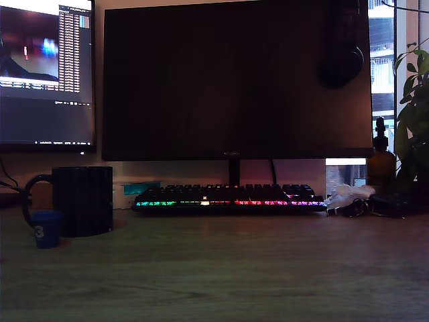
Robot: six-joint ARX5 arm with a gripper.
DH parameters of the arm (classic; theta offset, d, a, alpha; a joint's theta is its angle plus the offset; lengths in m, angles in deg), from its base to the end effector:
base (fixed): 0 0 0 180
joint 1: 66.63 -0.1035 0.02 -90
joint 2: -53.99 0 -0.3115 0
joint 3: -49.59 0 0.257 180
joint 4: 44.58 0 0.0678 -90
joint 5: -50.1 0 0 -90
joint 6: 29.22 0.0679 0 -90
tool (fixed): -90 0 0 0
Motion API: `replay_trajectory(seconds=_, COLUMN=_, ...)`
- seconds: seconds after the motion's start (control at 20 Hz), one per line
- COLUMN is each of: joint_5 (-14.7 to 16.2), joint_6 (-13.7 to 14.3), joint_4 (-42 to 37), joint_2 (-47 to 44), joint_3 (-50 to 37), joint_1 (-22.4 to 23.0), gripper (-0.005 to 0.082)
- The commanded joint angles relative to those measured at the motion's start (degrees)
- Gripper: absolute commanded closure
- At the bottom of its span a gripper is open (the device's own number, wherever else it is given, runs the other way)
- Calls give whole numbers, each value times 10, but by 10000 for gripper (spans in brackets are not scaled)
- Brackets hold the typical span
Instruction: Pick up the coffee capsules on the table and drop them inside the coffee cup
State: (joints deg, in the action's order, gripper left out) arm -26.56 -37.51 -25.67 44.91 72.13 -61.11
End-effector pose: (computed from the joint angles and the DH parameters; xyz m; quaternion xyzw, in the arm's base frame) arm 0.0937 -0.0248 0.1998 -0.0745 0.0591 -0.1598 0.9826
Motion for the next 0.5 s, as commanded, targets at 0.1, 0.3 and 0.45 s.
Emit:
replay_trajectory(seconds=0.1, joint_5=7, joint_6=10, joint_4=-9, joint_2=2, joint_3=-30, joint_1=-1, gripper=790)
replay_trajectory(seconds=0.3, joint_5=8, joint_6=12, joint_4=-11, joint_2=2, joint_3=-59, joint_1=-1, gripper=790)
replay_trajectory(seconds=0.45, joint_5=8, joint_6=12, joint_4=-12, joint_2=2, joint_3=-76, joint_1=-1, gripper=790)
